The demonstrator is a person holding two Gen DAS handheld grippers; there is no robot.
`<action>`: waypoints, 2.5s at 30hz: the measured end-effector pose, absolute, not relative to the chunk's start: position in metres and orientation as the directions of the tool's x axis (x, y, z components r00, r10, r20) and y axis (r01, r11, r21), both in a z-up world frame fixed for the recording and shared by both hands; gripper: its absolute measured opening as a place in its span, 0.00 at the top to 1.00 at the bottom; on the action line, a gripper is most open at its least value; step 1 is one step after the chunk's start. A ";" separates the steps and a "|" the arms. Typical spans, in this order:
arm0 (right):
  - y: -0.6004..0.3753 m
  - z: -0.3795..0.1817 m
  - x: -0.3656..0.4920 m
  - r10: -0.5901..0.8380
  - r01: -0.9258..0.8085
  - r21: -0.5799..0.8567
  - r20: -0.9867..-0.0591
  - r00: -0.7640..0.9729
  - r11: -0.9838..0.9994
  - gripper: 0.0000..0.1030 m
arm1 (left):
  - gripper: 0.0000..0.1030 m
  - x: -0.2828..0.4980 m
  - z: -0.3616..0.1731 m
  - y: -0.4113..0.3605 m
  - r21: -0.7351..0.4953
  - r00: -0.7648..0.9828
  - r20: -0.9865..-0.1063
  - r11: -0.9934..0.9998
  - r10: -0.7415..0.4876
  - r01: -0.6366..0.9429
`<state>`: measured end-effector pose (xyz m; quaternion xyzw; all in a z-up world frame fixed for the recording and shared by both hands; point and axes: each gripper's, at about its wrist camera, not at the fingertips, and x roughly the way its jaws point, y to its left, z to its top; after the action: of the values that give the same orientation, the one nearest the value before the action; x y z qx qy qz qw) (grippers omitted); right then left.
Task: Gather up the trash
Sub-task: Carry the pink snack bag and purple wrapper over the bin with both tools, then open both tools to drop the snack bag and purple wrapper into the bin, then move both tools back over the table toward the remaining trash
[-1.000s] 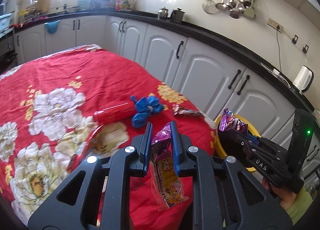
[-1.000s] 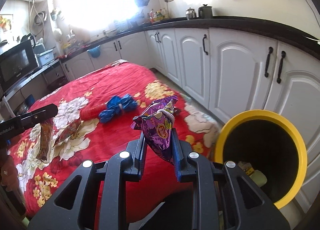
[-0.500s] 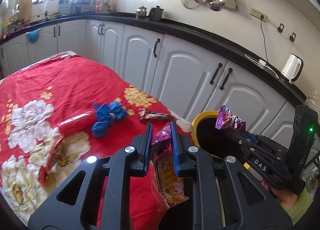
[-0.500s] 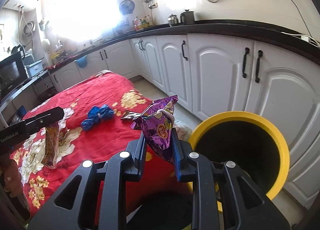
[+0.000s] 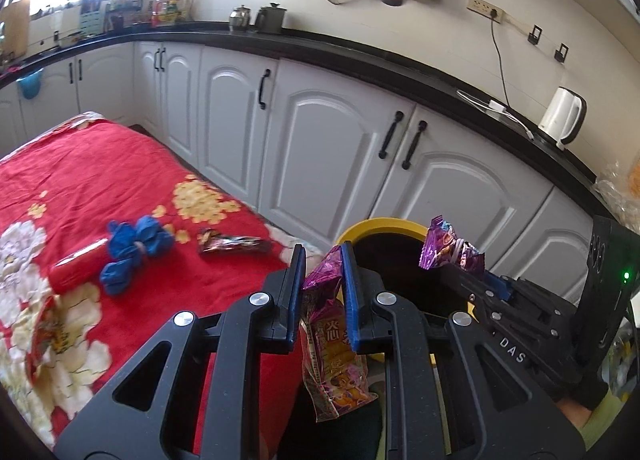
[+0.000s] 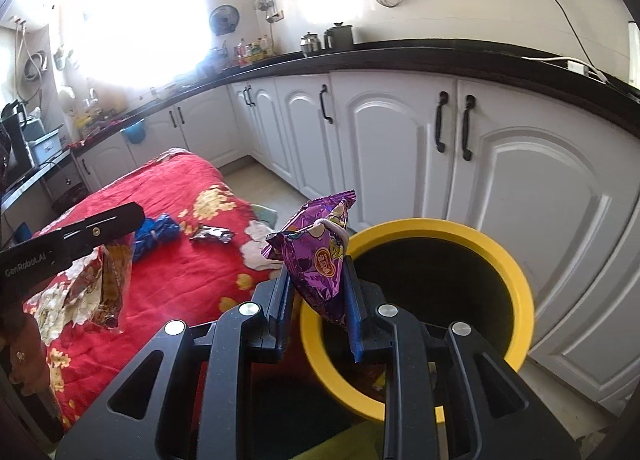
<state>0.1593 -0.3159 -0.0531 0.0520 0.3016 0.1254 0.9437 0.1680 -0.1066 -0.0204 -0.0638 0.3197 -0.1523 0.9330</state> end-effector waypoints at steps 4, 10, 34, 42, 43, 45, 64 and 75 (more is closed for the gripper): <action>-0.328 -0.057 0.159 0.248 -0.180 0.175 -0.562 0.789 0.968 0.79 | 0.88 0.175 -0.022 -0.126 -0.213 0.742 -0.576 0.939 -0.345 0.271; -0.344 -0.062 0.160 0.224 -0.146 0.179 -0.568 0.792 0.973 0.79 | 0.88 0.186 -0.026 -0.148 -0.225 0.727 -0.577 0.928 -0.373 0.297; -0.391 -0.106 0.168 0.145 -0.021 0.197 -0.638 0.756 0.980 0.79 | 0.88 0.222 -0.068 -0.203 -0.247 0.645 -0.644 0.910 -0.412 0.334; -0.399 -0.123 0.174 0.143 -0.002 0.206 -0.671 0.728 0.979 0.78 | 0.88 0.234 -0.083 -0.218 -0.272 0.604 -0.663 0.894 -0.442 0.356; -0.399 -0.125 0.174 0.142 -0.001 0.206 -0.674 0.725 0.979 0.78 | 0.88 0.236 -0.085 -0.220 -0.273 0.599 -0.665 0.892 -0.445 0.360; -0.401 -0.129 0.176 0.142 0.005 0.209 -0.681 0.718 0.978 0.78 | 0.88 0.239 -0.089 -0.224 -0.274 0.590 -0.673 0.891 -0.447 0.363; -0.414 -0.140 0.174 0.107 0.073 0.221 -0.702 0.704 0.972 0.54 | 0.32 0.254 -0.099 -0.211 -0.300 0.584 -0.695 0.907 -0.419 0.294; -0.408 -0.128 0.172 0.122 0.060 0.238 -0.679 0.724 0.969 0.41 | 0.11 0.241 -0.083 -0.169 -0.321 0.636 -0.671 0.923 -0.381 0.214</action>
<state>0.1724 -0.4078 -0.1280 0.1226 0.3710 0.0166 0.9204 0.2408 -0.1686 -0.0833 -0.1060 0.3931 -0.1656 0.8982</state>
